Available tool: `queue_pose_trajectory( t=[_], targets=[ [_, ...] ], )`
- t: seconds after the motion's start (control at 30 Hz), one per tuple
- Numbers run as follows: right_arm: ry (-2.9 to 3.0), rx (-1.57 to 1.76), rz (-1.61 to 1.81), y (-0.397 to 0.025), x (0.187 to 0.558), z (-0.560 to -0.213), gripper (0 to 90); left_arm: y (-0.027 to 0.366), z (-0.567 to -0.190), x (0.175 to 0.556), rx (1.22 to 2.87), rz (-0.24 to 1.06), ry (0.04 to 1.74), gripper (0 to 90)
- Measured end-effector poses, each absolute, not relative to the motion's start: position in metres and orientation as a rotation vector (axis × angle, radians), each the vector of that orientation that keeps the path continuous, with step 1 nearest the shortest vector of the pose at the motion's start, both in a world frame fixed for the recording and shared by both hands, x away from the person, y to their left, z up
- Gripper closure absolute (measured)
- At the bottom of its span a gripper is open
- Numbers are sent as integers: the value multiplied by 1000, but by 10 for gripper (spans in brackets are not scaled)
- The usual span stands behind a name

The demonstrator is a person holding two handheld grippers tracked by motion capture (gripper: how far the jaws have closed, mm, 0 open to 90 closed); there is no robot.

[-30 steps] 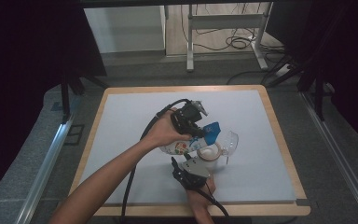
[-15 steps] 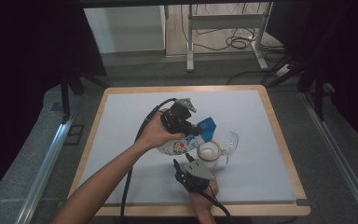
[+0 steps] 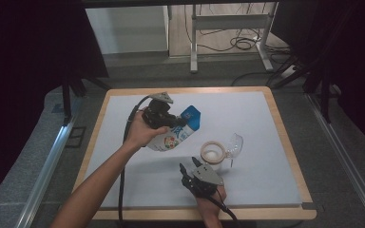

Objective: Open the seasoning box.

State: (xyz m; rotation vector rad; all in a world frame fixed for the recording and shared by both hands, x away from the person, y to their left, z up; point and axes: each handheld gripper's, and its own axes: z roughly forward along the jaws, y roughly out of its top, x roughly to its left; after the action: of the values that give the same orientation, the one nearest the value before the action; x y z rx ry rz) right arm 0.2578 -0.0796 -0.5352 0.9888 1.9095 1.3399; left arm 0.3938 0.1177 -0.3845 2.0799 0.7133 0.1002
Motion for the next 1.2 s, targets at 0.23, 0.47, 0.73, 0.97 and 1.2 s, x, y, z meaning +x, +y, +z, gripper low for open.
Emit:
queue_pose_trajectory(
  t=[0.23,0.47,0.73,0.97,1.2],
  targets=[
    [1916,983,1334,-80,258,-535,491,147,-402,407,1994,122,804,900],
    [1918,980,1330,-80,257,-535,490,162,-417,418,1955,116,852,900],
    [1912,981,1331,-82,257,-535,490,171,-432,428,1924,117,879,900],
    [1914,976,1326,-84,256,-535,489,186,-444,432,1886,120,912,900],
    [1912,974,1323,-83,256,-535,489,202,-456,429,1840,124,928,900]
  ],
)
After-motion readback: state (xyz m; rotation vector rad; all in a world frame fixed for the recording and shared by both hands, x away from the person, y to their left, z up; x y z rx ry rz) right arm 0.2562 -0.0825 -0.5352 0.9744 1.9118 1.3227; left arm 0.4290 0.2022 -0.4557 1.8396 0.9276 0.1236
